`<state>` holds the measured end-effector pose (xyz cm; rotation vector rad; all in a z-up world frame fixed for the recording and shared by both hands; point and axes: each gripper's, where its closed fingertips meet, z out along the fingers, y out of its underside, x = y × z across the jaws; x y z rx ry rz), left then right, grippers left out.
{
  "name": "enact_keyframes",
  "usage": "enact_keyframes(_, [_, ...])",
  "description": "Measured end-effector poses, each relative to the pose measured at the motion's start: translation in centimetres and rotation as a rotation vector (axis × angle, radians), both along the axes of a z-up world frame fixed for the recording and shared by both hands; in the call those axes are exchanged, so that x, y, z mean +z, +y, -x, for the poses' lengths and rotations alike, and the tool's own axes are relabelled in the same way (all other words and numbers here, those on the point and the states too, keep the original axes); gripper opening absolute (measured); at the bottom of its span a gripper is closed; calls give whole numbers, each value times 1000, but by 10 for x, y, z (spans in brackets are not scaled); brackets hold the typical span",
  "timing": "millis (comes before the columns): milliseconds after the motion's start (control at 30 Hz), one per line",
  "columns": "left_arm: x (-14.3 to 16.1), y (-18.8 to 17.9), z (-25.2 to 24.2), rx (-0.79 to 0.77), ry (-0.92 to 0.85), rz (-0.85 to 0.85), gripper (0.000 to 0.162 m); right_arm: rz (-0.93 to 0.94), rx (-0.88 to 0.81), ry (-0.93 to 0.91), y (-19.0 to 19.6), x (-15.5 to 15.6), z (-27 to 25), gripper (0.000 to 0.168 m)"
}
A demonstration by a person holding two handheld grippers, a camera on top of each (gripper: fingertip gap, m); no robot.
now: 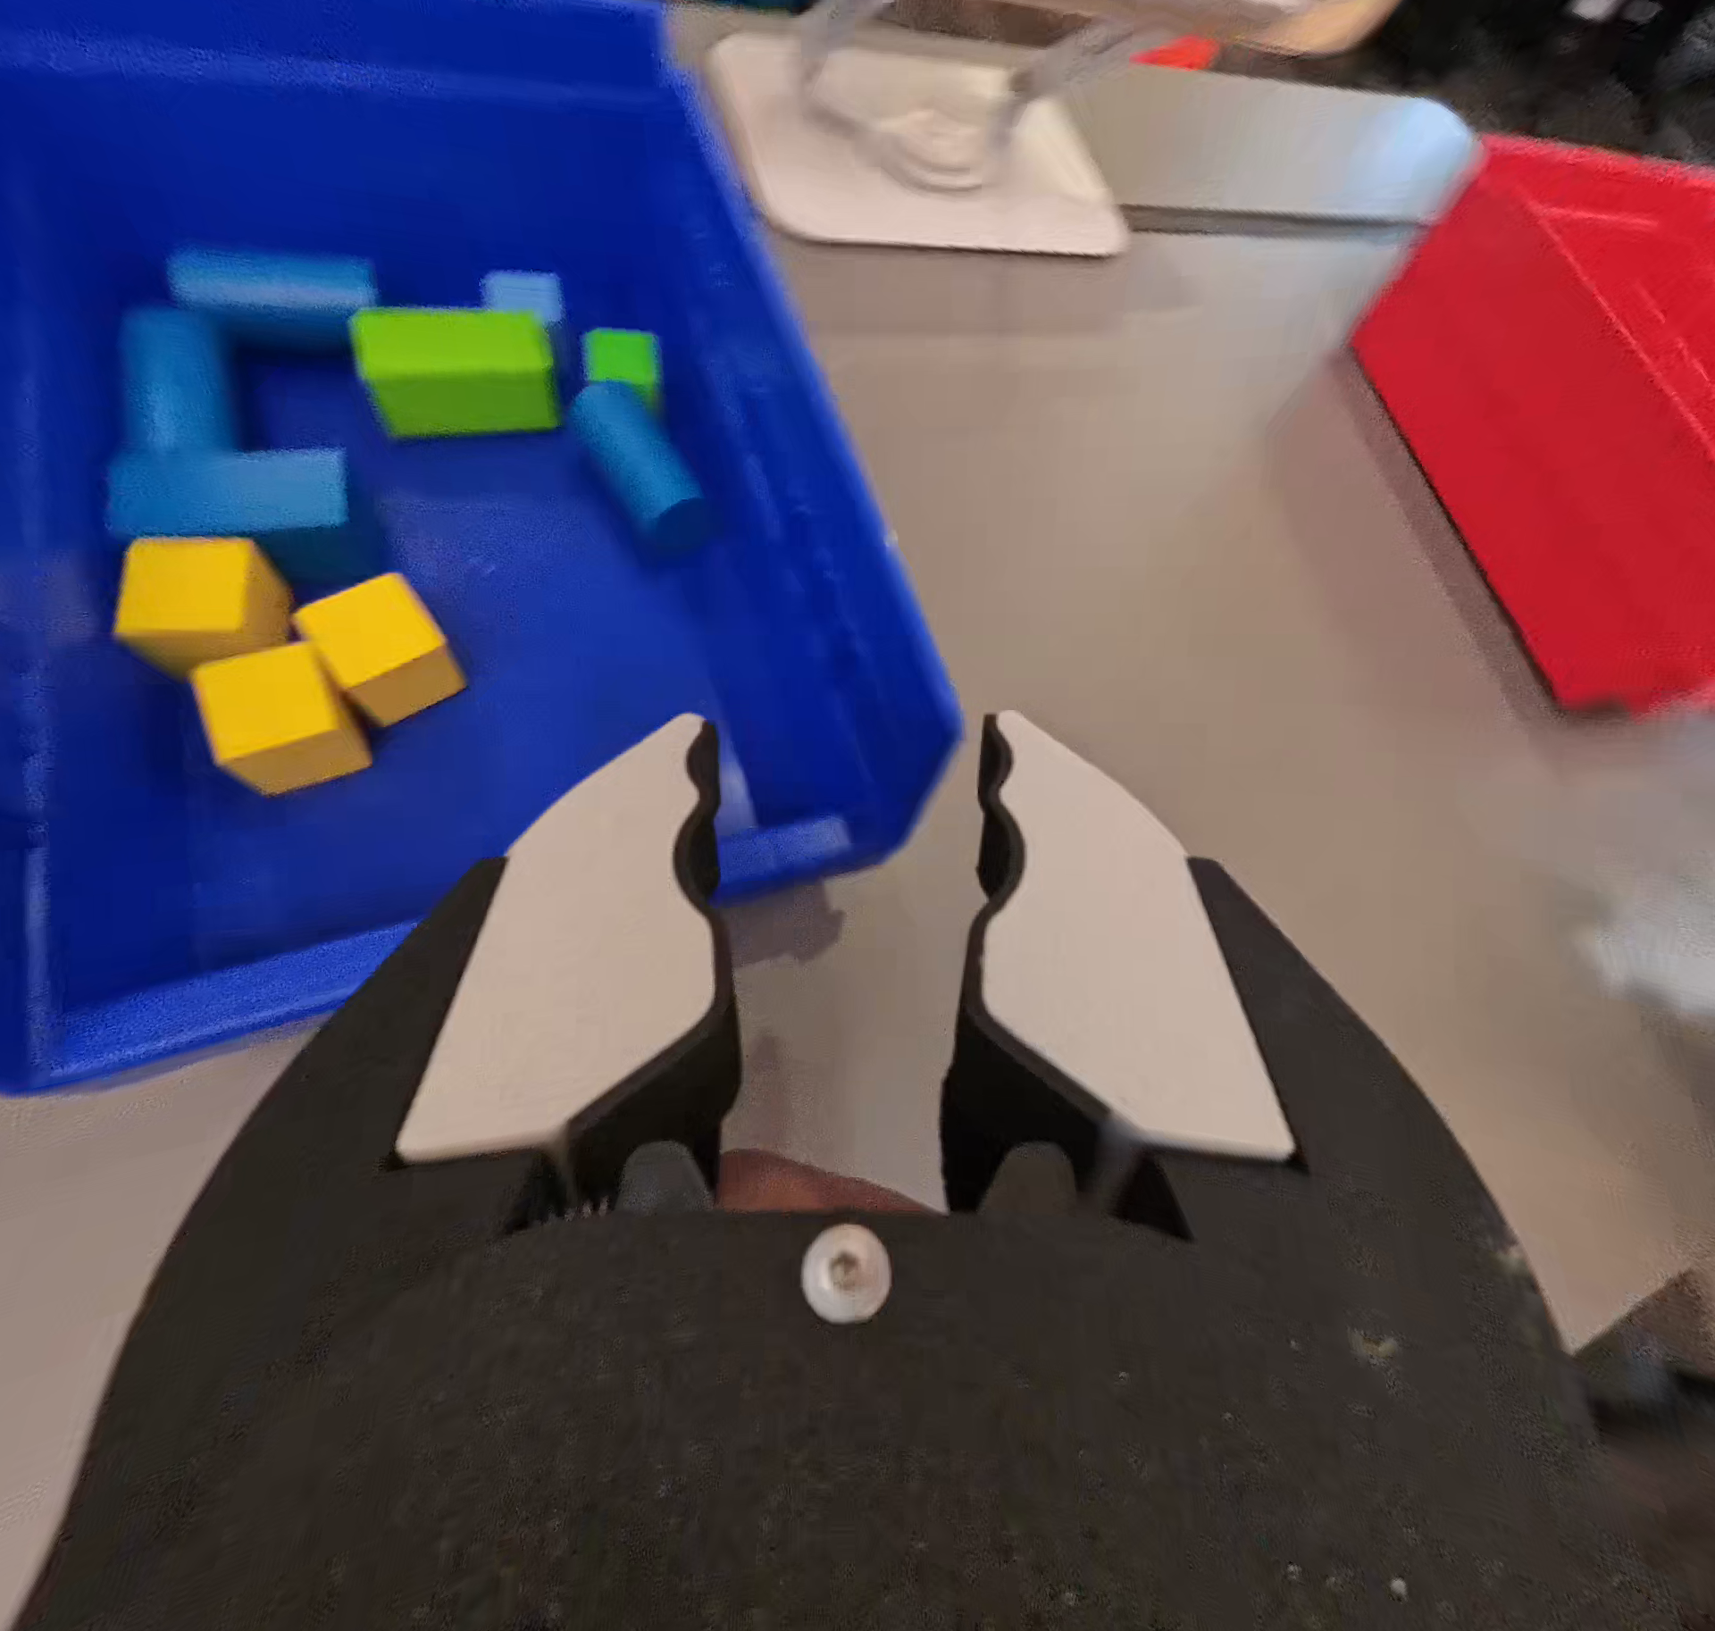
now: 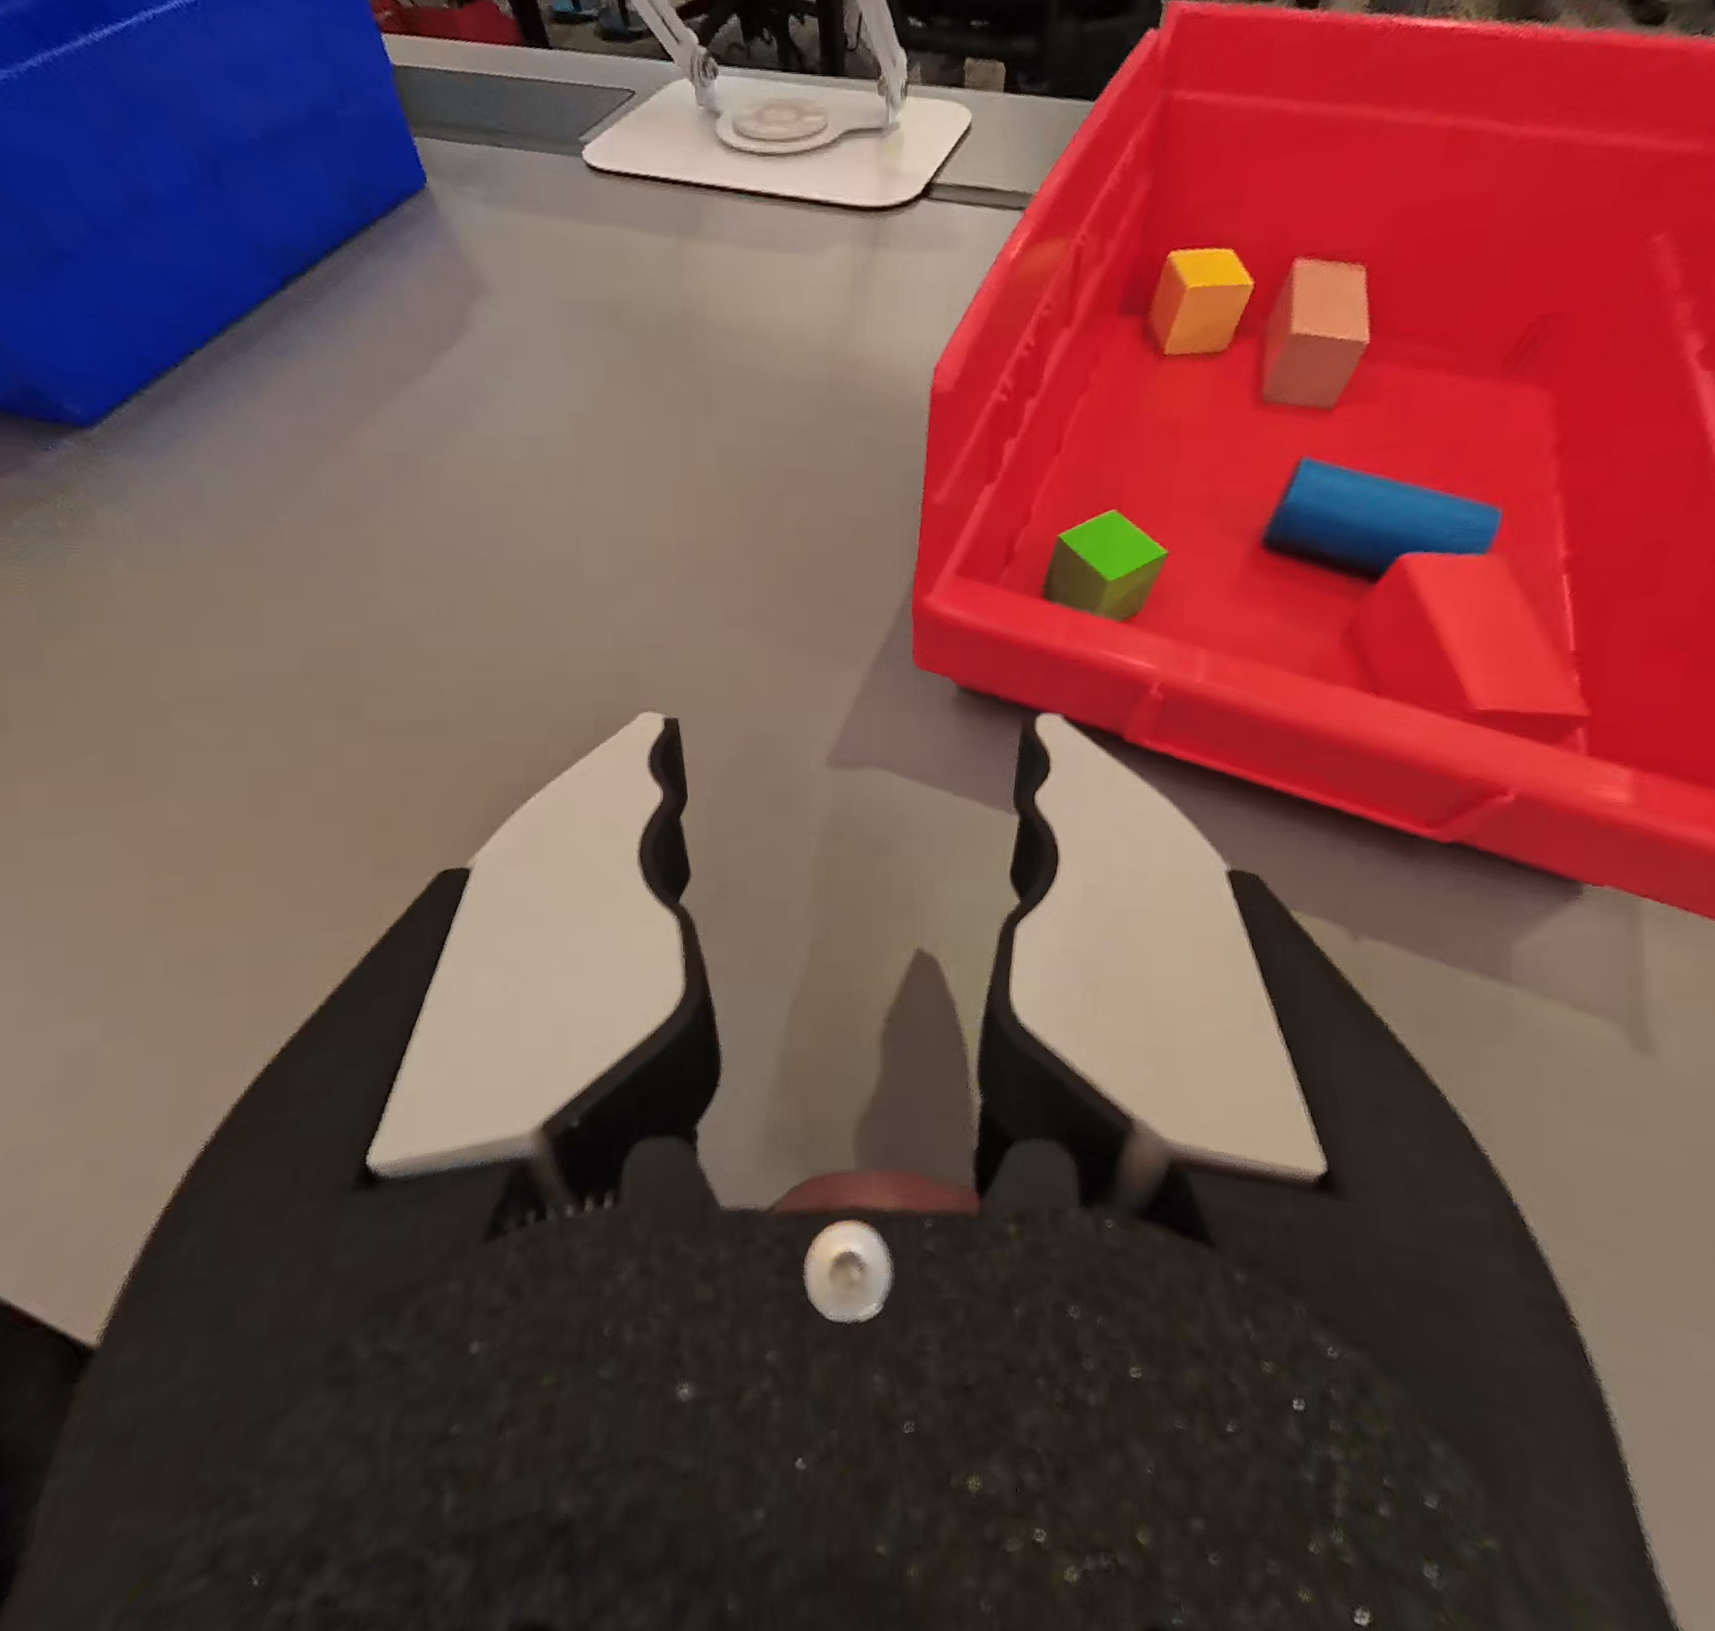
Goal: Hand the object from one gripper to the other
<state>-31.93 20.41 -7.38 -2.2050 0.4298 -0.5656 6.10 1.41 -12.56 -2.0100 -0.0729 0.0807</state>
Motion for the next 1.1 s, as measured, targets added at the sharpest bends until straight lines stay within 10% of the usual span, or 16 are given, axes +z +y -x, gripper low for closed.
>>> enact_keyframes(267, [-34,111,-13,117,31,426,56,57,57,10,4,-12,22,74])
enact_keyframes(600, [-114,157,-20,206,271,645,47,72,77,-52,2,-14,25,76])
enact_keyframes(867, [-109,164,-3,105,358,566,33,72,84,-59,-1,-12,17,75])
enact_keyframes(1100, [-9,134,-33,-157,-266,244,34,1,131,-34,3,-2,19,74])
